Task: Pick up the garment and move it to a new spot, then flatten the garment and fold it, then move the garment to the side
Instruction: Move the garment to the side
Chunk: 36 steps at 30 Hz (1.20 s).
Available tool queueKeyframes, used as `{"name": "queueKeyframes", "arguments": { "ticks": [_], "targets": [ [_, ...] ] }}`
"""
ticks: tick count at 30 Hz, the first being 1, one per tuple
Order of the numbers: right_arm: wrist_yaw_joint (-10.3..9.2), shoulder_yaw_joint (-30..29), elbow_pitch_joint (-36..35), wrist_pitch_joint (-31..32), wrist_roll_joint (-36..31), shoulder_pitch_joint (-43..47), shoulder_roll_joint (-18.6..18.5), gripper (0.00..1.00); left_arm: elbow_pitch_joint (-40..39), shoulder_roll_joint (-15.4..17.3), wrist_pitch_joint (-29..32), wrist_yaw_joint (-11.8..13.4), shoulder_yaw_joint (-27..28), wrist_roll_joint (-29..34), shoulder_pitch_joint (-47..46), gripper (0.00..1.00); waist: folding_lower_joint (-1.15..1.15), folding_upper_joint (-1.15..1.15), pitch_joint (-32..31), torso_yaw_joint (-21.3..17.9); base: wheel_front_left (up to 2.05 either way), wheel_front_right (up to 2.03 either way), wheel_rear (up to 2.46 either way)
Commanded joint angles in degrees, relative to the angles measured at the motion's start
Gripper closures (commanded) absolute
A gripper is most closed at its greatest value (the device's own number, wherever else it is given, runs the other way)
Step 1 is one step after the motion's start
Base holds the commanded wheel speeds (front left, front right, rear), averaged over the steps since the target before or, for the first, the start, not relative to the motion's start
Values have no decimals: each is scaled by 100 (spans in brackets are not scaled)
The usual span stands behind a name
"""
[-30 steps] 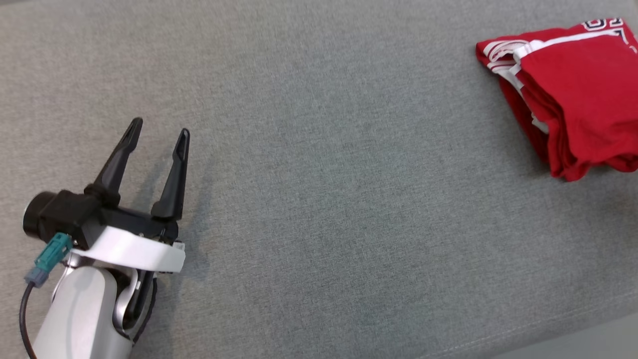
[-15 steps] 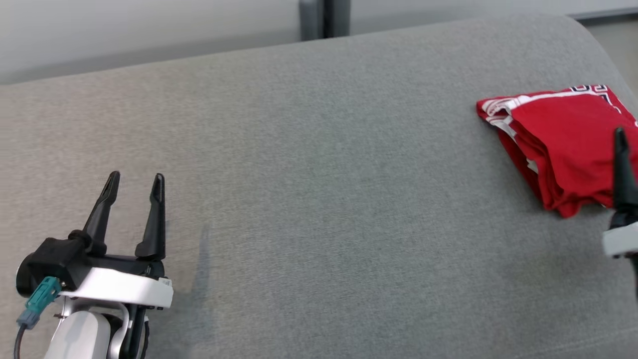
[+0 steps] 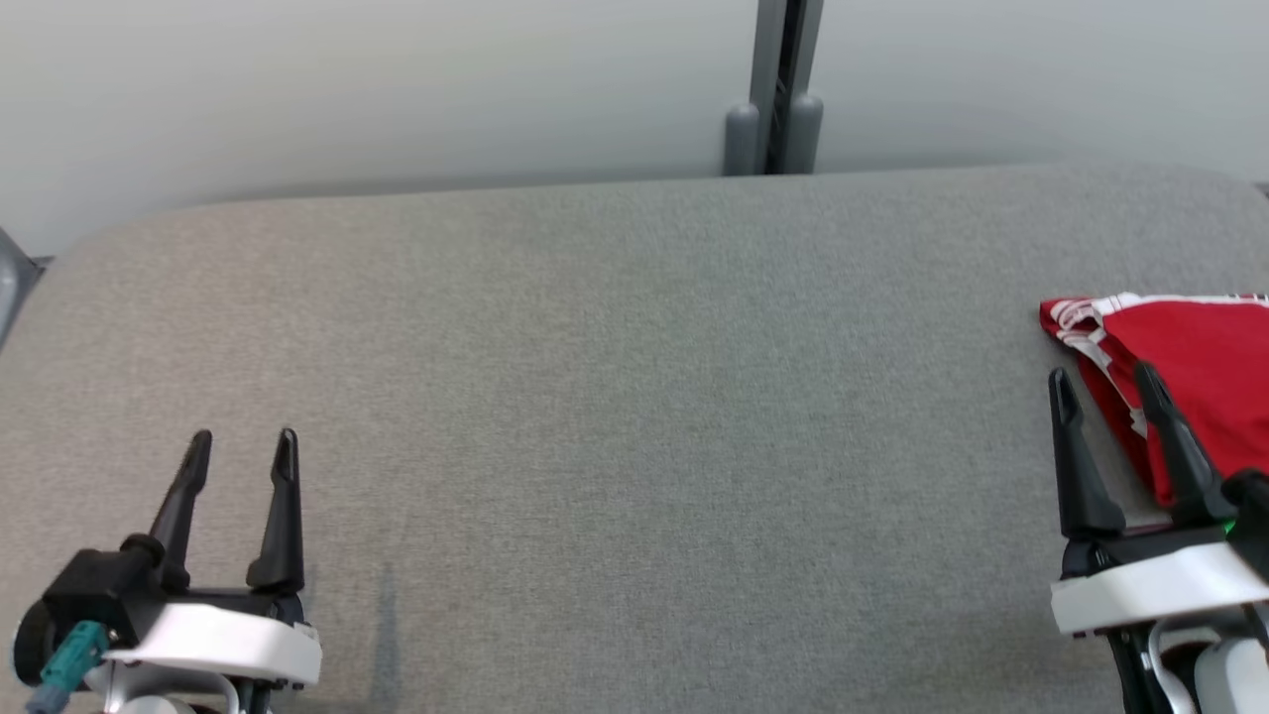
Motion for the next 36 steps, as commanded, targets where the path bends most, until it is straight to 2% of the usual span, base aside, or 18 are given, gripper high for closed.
{"name": "queueKeyframes", "arguments": {
  "ticks": [1, 17, 36],
  "targets": [
    [-2, -15, -21, 24, -39, 71, -8, 0, -2, 27, -5, 23, -4, 12, 40, 0, 0, 0, -144, 113, 0, 0, 0],
    [-2, -244, -349, 404, -200, 1008, 49, 0, -92, 34, 210, -35, -389, 93, 462, 0, 0, 0, -626, 122, 0, 0, 0],
    [-2, -333, -528, 506, -213, 1126, 112, 0, -75, 125, 250, 62, -408, 26, 431, 0, 0, 0, -661, 34, 0, 0, 0]
  ]
}}
